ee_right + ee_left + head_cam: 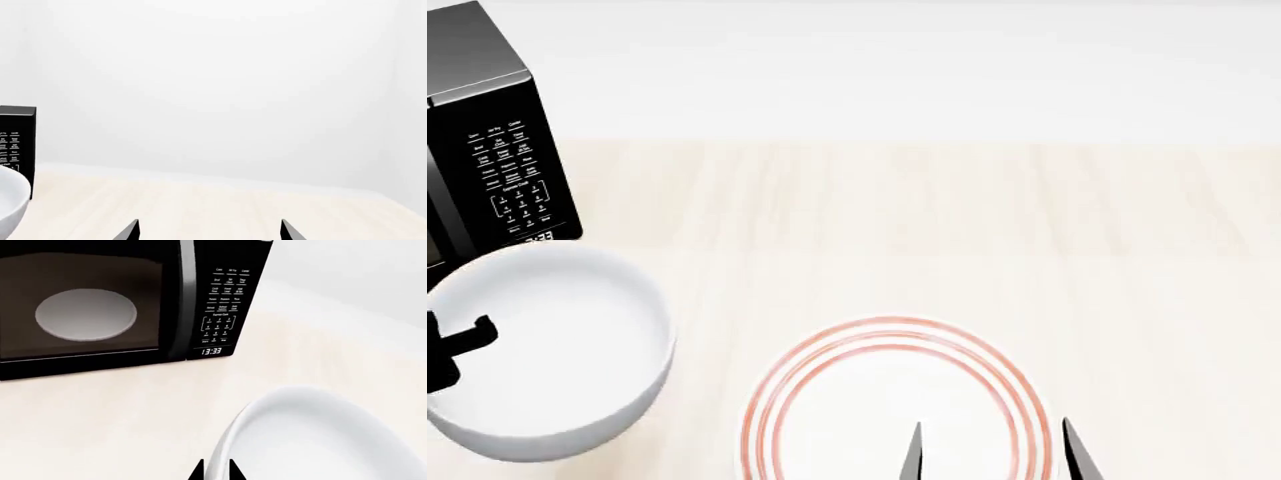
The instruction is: Pick up the white bowl and put it on the plate.
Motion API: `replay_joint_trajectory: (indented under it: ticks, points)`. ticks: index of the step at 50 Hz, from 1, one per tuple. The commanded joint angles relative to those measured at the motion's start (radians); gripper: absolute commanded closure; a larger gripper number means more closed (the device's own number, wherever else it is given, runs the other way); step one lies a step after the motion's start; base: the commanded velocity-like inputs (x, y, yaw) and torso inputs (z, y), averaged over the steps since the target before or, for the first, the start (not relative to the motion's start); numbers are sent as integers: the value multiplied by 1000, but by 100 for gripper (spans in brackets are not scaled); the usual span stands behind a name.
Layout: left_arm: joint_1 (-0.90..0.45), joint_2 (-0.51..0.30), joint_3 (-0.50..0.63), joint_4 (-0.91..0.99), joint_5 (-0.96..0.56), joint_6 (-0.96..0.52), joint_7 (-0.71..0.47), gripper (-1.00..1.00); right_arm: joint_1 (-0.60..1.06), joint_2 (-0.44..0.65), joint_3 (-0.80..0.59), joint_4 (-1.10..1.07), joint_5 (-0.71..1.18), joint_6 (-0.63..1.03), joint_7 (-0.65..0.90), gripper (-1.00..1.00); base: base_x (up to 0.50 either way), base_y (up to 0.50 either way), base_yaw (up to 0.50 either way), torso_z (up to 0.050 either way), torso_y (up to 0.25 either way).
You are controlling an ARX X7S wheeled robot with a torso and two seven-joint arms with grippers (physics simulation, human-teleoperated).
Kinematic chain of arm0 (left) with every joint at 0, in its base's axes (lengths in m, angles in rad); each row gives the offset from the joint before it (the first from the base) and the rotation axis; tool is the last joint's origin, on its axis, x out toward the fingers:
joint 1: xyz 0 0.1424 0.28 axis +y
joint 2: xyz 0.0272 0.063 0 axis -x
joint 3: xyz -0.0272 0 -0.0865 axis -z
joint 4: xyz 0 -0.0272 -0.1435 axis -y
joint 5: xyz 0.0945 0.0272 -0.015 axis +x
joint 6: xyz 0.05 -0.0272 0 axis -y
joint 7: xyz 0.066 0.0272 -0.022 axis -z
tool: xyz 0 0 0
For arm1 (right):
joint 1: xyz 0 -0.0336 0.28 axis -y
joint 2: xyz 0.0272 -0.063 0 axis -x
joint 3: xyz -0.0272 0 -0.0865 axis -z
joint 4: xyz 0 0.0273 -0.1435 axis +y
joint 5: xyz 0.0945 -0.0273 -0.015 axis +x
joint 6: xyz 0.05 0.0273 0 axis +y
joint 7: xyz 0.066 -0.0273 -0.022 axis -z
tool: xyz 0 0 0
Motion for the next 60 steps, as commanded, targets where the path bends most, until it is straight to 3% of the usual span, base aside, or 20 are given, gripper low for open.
replay_joint_trajectory:
  ticks: [1,10,20,60]
  points:
    - [-124,75,16,-49,-8,-42,0,100,3,2,-5,6,-1,-3,2,-100,0,0,0,0,0]
    - [-268,194,78,-156,16,-98,18,100,3,5,-5,14,1,-8,4,-100,0,0,0,0,0]
    - [-360,273,101,-186,8,-130,9,100,4,8,-6,20,5,-14,5,-100,0,0,0,0,1]
    - [-458,491,189,-370,63,-108,122,100,5,19,-13,23,11,-24,15,-100,0,0,0,0,1]
